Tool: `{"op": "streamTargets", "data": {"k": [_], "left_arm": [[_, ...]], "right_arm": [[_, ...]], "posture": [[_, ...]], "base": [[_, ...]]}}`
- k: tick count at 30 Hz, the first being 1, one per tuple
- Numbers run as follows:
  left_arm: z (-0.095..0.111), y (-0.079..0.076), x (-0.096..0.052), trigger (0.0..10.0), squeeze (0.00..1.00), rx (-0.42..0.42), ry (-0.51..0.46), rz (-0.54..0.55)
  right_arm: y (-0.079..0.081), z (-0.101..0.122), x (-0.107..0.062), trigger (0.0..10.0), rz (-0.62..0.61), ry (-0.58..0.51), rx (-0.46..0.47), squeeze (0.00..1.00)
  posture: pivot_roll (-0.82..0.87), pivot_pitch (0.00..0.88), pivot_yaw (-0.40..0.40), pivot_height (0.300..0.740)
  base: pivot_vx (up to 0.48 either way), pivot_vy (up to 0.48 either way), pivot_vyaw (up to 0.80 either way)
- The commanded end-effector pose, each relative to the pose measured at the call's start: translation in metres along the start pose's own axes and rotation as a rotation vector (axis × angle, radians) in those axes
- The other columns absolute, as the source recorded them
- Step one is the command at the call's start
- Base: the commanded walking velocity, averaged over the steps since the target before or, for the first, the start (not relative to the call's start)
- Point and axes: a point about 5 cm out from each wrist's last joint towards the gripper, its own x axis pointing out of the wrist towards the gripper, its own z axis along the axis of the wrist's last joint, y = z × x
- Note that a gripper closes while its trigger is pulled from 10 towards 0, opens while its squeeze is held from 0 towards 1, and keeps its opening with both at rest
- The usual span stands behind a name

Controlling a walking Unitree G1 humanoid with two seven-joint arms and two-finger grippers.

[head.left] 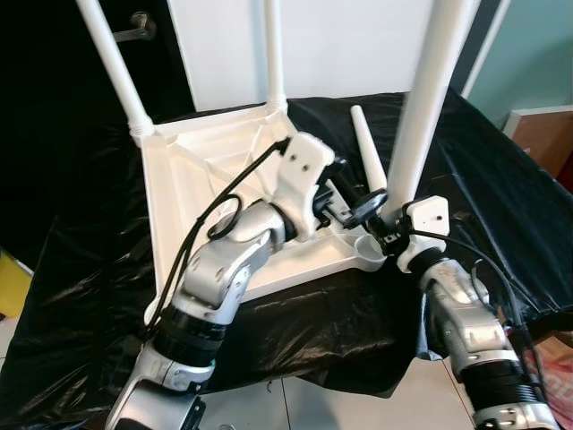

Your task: Building children table

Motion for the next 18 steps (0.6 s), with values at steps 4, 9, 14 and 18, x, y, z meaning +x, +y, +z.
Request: {"op": "streamTargets", "data": {"k": [4,9,14,18], "left_arm": [[0.005,-0.019,0.014,10.0,0.0,0.024,-0.026,-0.219],[0.009,-0.023,0.023,10.0,0.0,0.035,-0.039,-0.259],[0.015,-0.024,0.027,10.0,0.0,-0.006,-0.064,-0.307],[0.023,-0.025,0.023,10.0,0.0,-0.051,-0.126,-0.39]], "right_arm": [[0.006,0.006,-0.001,10.0,0.17,0.013,-0.034,0.0],[0.006,0.011,-0.001,10.0,0.283,0.028,-0.047,0.0],[-0.001,0.015,-0.001,10.0,0.383,0.059,0.013,0.0],[-0.014,0.018,-0.006,10.0,0.511,0.114,0.064,0.0]], "posture": [[-0.12,0.0,-0.015,0.74],[-0.12,0.0,-0.016,0.74],[-0.13,0.0,-0.018,0.74],[-0.14,0.002,-0.017,0.74]], "base": [[0.0,0.0,0.0],[0.0,0.0,0.0],[0.0,0.0,0.0],[0.0,0.0,0.0]]}}
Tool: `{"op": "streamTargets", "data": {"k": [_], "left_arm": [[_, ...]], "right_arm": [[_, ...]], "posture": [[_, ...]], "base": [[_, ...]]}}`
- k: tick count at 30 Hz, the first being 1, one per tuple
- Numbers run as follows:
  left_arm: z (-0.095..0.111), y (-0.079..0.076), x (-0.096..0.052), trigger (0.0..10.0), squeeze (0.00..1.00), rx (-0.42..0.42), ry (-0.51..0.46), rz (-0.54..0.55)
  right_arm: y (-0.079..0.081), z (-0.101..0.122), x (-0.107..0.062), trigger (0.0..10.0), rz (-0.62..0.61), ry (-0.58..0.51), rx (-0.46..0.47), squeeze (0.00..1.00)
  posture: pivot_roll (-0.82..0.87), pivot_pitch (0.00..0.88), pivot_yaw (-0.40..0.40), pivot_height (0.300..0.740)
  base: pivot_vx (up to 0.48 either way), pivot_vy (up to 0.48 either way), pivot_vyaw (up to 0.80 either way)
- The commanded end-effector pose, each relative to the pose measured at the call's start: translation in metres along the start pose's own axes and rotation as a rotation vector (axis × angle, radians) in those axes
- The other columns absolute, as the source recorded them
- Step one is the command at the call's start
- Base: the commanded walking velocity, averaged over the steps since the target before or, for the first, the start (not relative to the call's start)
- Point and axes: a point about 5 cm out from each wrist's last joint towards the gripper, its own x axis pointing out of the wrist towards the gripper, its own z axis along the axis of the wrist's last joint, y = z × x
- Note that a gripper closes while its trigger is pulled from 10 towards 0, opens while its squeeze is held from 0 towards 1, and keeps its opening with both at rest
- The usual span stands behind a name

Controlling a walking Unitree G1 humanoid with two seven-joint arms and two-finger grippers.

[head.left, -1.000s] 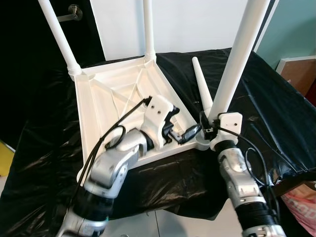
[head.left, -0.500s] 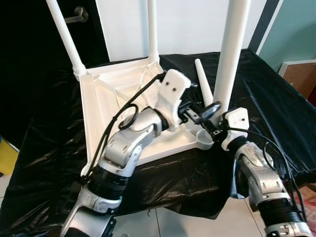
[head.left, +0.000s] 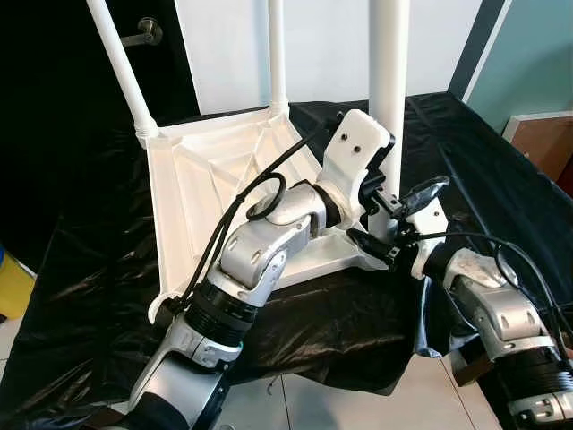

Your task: Building children table

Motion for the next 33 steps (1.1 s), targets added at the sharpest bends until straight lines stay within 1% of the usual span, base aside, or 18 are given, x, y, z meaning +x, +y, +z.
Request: {"op": "streamTargets", "data": {"k": [1,5,8,13,16,17,20,21,25,31,32,33], "left_arm": [[0.009,-0.014,-0.003,10.0,0.0,-0.015,-0.044,-0.301],[0.013,-0.017,-0.007,10.0,0.0,-0.047,-0.067,-0.373],[0.014,-0.016,-0.008,10.0,0.0,-0.056,-0.074,-0.385],[0.019,-0.013,-0.011,10.0,0.0,-0.064,-0.079,-0.416],[0.02,-0.012,-0.011,9.9,0.0,-0.064,-0.078,-0.422],[0.021,-0.011,-0.011,4.6,0.0,-0.068,-0.077,-0.425],[0.022,-0.011,-0.011,4.6,0.0,-0.07,-0.076,-0.428],[0.022,-0.01,-0.011,0.0,0.0,-0.071,-0.075,-0.427],[0.023,-0.007,-0.01,0.0,0.0,-0.068,-0.074,-0.409],[0.024,-0.007,-0.012,0.0,0.0,-0.073,-0.082,-0.414],[0.026,-0.007,-0.013,0.0,0.0,-0.07,-0.084,-0.414],[0.026,-0.007,-0.013,0.0,0.0,-0.07,-0.084,-0.414]], "right_arm": [[-0.004,0.004,-0.005,10.0,0.066,0.006,0.017,0.0],[-0.009,0.005,-0.01,10.0,0.12,0.038,0.017,0.0],[-0.009,0.006,-0.011,10.0,0.144,0.042,0.023,0.0],[-0.008,0.008,-0.015,10.0,0.254,0.088,0.027,0.0],[-0.007,0.008,-0.015,10.0,0.281,0.097,0.025,0.0],[-0.007,0.009,-0.014,10.0,0.297,0.099,0.023,0.0],[-0.007,0.01,-0.013,10.0,0.307,0.1,0.022,0.0],[-0.007,0.01,-0.012,10.0,0.311,0.099,0.02,0.0],[-0.008,0.012,-0.009,10.0,0.314,0.095,0.013,0.0],[-0.008,0.012,-0.009,10.0,0.315,0.09,0.013,0.0],[-0.009,0.012,-0.007,10.0,0.285,0.081,0.011,0.0],[-0.009,0.012,-0.007,10.0,0.285,0.081,0.011,0.0]], "posture": [[-0.14,0.002,-0.015,0.74],[-0.14,0.003,-0.016,0.74],[-0.14,0.003,-0.016,0.74],[-0.13,0.005,-0.02,0.74],[-0.12,0.006,-0.021,0.74],[-0.12,0.008,-0.021,0.74],[-0.12,0.008,-0.021,0.74],[-0.12,0.009,-0.021,0.74],[-0.12,0.01,-0.021,0.74],[-0.11,0.012,-0.023,0.74],[-0.11,0.009,-0.022,0.74],[-0.11,0.009,-0.022,0.74]], "base": [[0.0,0.0,0.0],[0.0,0.0,0.0],[0.0,0.0,0.0],[0.0,0.0,0.0],[0.0,0.0,0.0],[0.0,0.0,0.0],[0.0,0.0,0.0],[0.0,0.0,0.0],[0.0,0.0,0.0],[0.0,0.0,0.0],[0.0,0.0,0.0],[0.0,0.0,0.0]]}}
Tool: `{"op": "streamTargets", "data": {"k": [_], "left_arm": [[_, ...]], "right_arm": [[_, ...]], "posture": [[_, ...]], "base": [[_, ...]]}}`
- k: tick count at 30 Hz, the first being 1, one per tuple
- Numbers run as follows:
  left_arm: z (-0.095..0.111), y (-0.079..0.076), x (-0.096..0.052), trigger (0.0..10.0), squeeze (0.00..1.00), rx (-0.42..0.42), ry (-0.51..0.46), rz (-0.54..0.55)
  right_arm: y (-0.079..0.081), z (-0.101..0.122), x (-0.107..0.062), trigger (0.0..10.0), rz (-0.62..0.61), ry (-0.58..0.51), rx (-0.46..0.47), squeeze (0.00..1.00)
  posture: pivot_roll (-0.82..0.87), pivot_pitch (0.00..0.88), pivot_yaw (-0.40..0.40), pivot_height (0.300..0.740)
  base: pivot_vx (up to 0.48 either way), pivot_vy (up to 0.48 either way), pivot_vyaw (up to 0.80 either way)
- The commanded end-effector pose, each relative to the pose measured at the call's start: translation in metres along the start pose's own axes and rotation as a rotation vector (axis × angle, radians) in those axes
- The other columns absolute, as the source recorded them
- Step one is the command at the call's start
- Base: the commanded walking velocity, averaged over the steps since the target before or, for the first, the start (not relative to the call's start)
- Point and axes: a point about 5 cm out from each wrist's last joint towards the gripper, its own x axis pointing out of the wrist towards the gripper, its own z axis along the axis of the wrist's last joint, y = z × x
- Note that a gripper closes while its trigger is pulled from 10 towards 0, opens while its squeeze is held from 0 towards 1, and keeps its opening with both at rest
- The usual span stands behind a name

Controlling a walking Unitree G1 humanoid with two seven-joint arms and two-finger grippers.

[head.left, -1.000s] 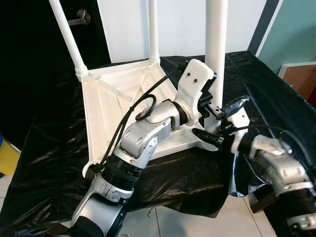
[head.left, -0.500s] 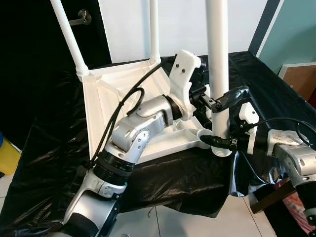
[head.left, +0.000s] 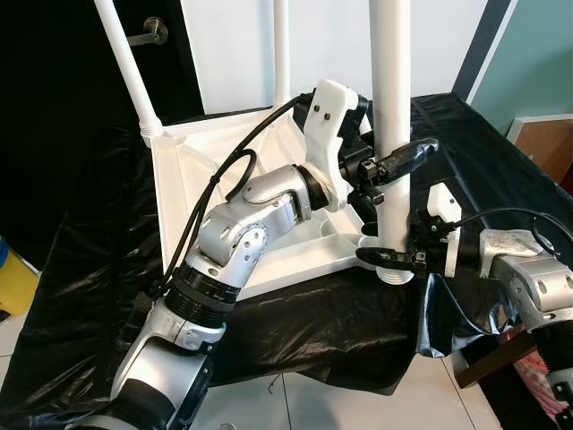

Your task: Building children table

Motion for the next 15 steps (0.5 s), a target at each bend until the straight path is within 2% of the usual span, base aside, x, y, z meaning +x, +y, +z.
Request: {"op": "streamTargets", "data": {"k": [1,5,6,7,8,12,13,14,15], "left_arm": [[0.004,-0.019,-0.002,0.0,0.0,0.028,0.003,-0.357],[0.007,-0.017,-0.001,0.0,0.0,0.038,0.006,-0.33],[0.008,-0.016,-0.001,0.0,0.0,0.05,0.018,-0.303],[0.008,-0.016,-0.001,0.0,0.0,0.05,0.018,-0.303],[0.009,-0.013,0.001,10.0,0.0,0.042,0.034,-0.258],[0.01,-0.011,0.002,10.0,0.0,0.041,0.044,-0.215],[0.011,-0.007,0.003,10.0,0.0,0.05,0.056,-0.156],[0.011,-0.007,0.003,10.0,0.0,0.05,0.056,-0.156],[0.012,-0.001,0.005,10.0,0.0,0.053,0.075,-0.085]], "right_arm": [[-0.002,0.0,0.001,10.0,-0.014,-0.003,0.002,0.0],[-0.005,0.002,0.004,10.0,-0.063,-0.033,-0.007,0.0],[-0.006,0.003,0.006,10.0,-0.083,-0.049,0.002,0.79],[-0.006,0.003,0.006,10.0,-0.083,-0.049,0.002,0.79],[-0.007,0.004,0.007,10.0,-0.102,-0.065,0.01,1.0],[-0.007,0.005,0.008,10.0,-0.118,-0.08,0.013,1.0],[-0.008,0.006,0.009,10.0,-0.146,-0.096,0.016,1.0],[-0.008,0.006,0.009,10.0,-0.146,-0.096,0.016,1.0],[-0.009,0.008,0.012,10.0,-0.189,-0.113,0.015,1.0]], "posture": [[-0.11,0.009,-0.022,0.74],[-0.11,0.009,-0.02,0.74],[-0.11,0.011,-0.019,0.74],[-0.11,0.011,-0.019,0.74],[-0.11,0.011,-0.018,0.74],[-0.11,0.012,-0.017,0.74],[-0.11,0.012,-0.016,0.74],[-0.11,0.012,-0.016,0.74],[-0.11,0.013,-0.014,0.74]], "base": [[0.0,0.0,0.0],[0.0,0.0,0.0],[0.0,0.0,0.0],[0.0,0.0,0.0],[0.0,0.0,0.0],[0.0,0.0,0.0],[0.0,0.0,0.0],[0.0,0.0,0.0],[0.0,0.0,0.0]]}}
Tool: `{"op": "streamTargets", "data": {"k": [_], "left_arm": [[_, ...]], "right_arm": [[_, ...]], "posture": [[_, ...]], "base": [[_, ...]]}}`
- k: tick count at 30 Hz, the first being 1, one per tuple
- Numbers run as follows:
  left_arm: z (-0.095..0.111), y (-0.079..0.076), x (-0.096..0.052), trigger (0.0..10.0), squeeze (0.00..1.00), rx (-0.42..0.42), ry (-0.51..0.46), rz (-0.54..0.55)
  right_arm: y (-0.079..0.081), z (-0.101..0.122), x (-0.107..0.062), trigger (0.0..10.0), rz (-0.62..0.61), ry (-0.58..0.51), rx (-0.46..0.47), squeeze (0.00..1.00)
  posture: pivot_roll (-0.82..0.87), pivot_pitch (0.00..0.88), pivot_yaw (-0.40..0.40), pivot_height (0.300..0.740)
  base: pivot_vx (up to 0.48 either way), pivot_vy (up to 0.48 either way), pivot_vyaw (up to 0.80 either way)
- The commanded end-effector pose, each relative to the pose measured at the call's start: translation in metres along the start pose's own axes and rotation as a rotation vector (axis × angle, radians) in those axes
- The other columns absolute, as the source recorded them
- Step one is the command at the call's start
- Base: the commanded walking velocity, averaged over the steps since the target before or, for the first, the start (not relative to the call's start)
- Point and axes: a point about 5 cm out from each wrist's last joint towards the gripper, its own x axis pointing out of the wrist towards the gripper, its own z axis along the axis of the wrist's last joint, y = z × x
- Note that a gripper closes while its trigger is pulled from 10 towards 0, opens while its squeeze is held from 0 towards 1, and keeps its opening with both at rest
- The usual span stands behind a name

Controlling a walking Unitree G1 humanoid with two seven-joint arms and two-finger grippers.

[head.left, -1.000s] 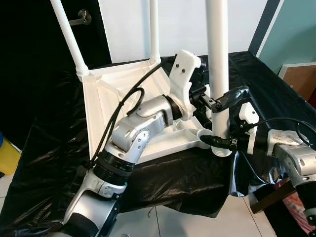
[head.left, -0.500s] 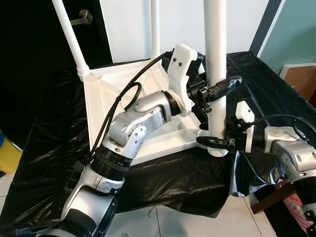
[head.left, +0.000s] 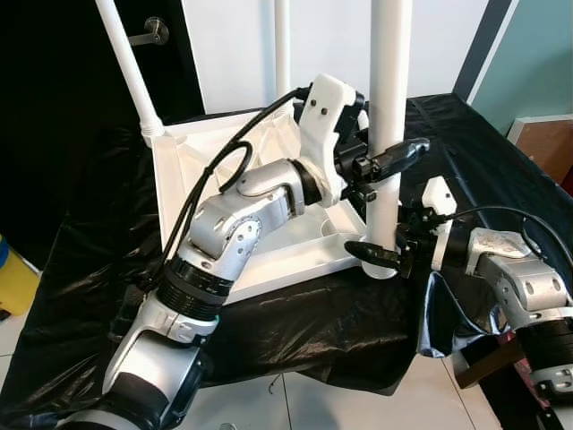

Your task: Building children table

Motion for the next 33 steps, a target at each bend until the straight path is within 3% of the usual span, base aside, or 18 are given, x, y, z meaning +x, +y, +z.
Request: {"op": "streamTargets", "data": {"k": [1,2,3,10,12,17,25,33], "left_arm": [[0.01,0.004,0.004,10.0,0.0,0.021,0.017,0.007],[0.01,0.004,0.004,10.0,0.0,0.021,0.017,0.007],[0.013,0.011,0.006,10.0,0.0,-0.002,0.02,0.084],[0.016,0.02,0.01,10.0,0.0,-0.043,0.019,0.205],[0.015,0.025,0.013,10.0,0.0,-0.086,0.003,0.287],[0.009,0.033,0.014,10.0,0.0,-0.125,0.015,0.385],[0.009,0.035,0.015,10.0,0.0,-0.156,0.008,0.415],[0.011,0.034,0.016,10.0,0.0,-0.152,0.004,0.418]], "right_arm": [[-0.003,0.006,0.005,10.0,-0.08,-0.029,-0.015,1.0],[-0.003,0.006,0.005,10.0,-0.08,-0.029,-0.015,1.0],[-0.002,0.007,0.01,10.0,-0.123,-0.041,-0.017,0.0],[0.003,0.008,0.024,10.0,-0.239,-0.057,-0.019,0.0],[0.011,0.007,0.037,10.0,-0.334,-0.068,-0.014,0.0],[0.021,0.008,0.051,10.0,-0.412,-0.082,0.014,0.0],[0.031,0.007,0.077,10.0,-0.596,-0.072,0.104,0.0],[0.032,0.008,0.084,10.0,-0.647,-0.067,0.124,0.0]], "posture": [[-0.11,0.014,-0.012,0.74],[-0.11,0.014,-0.012,0.74],[-0.11,0.013,-0.013,0.74],[-0.12,0.011,-0.013,0.74],[-0.11,0.008,-0.013,0.74],[-0.11,0.004,-0.014,0.74],[-0.11,0.003,-0.011,0.74],[-0.11,0.0,-0.011,0.74]], "base": [[0.0,0.0,0.0],[0.0,0.0,0.0],[0.0,0.0,0.0],[0.0,0.0,0.0],[0.0,0.0,0.0],[0.0,0.0,0.0],[0.0,0.0,0.0],[0.0,0.0,0.0]]}}
